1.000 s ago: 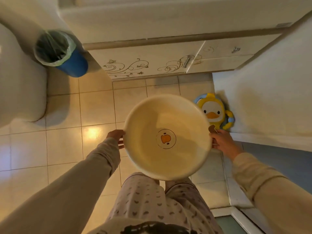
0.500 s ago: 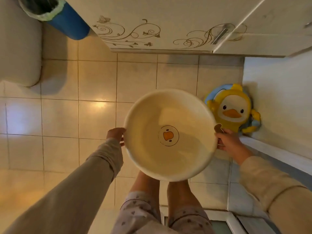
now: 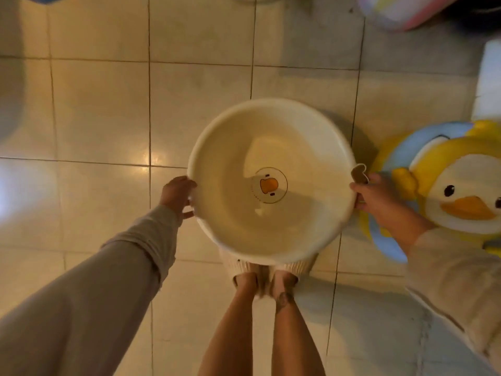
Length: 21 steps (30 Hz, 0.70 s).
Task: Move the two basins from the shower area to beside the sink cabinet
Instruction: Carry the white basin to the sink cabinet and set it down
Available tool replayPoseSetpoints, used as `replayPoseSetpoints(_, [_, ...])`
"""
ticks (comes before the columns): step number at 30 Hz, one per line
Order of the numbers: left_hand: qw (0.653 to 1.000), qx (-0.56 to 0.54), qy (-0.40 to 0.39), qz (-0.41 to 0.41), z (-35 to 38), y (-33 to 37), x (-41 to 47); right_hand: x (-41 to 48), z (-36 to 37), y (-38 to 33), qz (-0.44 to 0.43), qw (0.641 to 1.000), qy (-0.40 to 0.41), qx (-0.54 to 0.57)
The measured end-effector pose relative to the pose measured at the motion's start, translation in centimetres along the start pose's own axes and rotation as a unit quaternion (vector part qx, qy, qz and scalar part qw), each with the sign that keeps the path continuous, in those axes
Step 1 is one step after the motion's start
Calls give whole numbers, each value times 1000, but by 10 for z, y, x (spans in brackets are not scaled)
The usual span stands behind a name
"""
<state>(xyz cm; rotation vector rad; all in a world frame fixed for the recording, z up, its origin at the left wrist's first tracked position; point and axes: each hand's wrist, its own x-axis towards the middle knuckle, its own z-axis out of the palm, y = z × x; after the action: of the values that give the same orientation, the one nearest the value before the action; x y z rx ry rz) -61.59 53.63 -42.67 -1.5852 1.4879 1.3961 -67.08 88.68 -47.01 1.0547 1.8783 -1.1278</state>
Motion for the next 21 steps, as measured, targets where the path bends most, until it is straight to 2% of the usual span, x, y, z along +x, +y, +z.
replayPoseSetpoints(5, [993, 25, -83, 77, 27, 64, 50, 70, 8, -71, -63, 996, 12, 59])
replayPoseSetpoints(11, [984, -29, -57, 166, 81, 140, 88, 129, -6, -153, -127, 989, 21, 68])
replayPoseSetpoints(15, [976, -35, -60, 208, 103, 167, 106, 152, -11, -180, -135, 986, 53, 77])
replayPoseSetpoints(21, [968, 6, -75, 241, 108, 188, 113, 161, -14, -182, -100, 993, 19, 53])
